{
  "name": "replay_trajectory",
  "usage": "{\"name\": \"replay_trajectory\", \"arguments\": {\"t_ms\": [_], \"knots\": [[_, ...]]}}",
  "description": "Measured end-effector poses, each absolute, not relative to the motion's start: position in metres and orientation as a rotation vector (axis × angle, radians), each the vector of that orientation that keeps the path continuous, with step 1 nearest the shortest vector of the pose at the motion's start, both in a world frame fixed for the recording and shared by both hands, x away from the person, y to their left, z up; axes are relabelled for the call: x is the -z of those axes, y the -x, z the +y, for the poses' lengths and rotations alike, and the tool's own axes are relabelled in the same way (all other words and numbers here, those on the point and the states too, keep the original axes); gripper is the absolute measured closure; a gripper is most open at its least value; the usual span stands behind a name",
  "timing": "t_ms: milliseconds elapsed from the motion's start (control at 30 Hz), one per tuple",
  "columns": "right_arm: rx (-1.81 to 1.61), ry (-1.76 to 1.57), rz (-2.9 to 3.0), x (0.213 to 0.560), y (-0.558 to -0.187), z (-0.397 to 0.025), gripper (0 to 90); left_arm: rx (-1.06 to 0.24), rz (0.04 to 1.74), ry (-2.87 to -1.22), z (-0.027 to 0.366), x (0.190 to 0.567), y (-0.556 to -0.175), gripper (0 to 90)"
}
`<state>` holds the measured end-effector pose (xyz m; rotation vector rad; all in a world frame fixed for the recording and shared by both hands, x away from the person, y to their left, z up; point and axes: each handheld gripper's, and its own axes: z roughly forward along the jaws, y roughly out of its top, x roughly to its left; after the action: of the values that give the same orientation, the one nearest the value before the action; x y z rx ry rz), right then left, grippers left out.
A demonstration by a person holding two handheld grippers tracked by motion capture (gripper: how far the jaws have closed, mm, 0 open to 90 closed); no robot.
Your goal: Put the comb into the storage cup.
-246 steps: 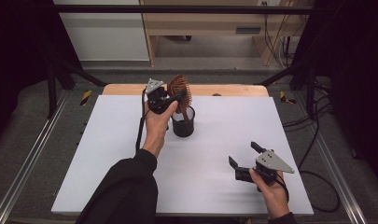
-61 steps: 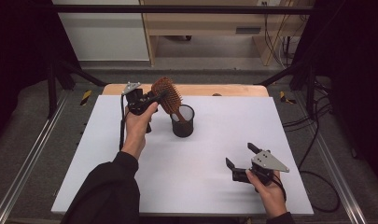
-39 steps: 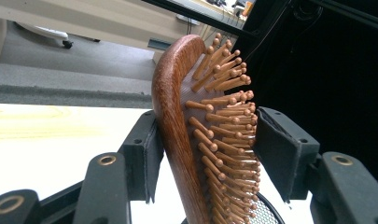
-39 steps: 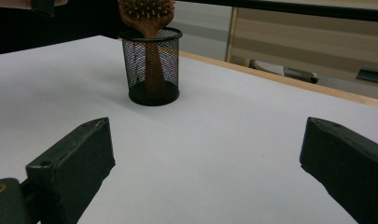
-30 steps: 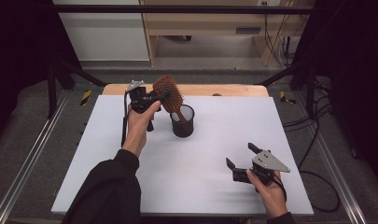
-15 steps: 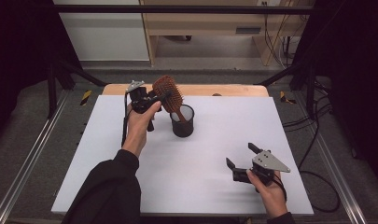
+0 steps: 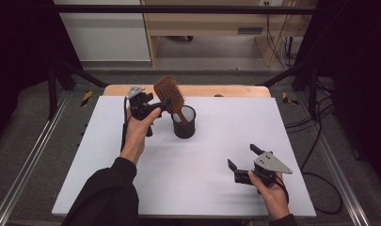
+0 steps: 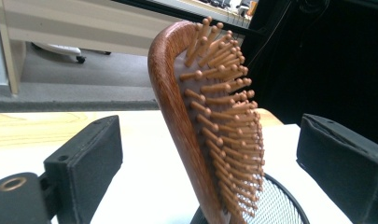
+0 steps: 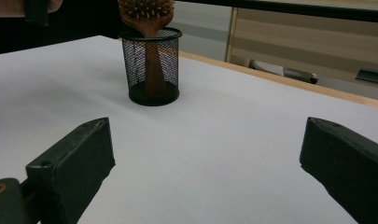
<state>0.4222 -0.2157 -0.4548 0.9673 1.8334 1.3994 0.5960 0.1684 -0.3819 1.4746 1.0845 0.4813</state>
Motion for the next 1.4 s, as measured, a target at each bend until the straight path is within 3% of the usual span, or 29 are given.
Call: {"name": "replay_trajectory", "arguments": {"t_ms": [633,1400], "knots": [[-1.388,-0.967,1.831,0.455,-0.422,-0.216,3.3,-0.615,0.982,-1.523,0.188,0.377,-0.548,5.5],[-1.375,-0.967,1.833,0.455,-0.422,-0.216,3.1,-0.729,0.976,-1.522,0.235,0.402,-0.486,2.3]]}}
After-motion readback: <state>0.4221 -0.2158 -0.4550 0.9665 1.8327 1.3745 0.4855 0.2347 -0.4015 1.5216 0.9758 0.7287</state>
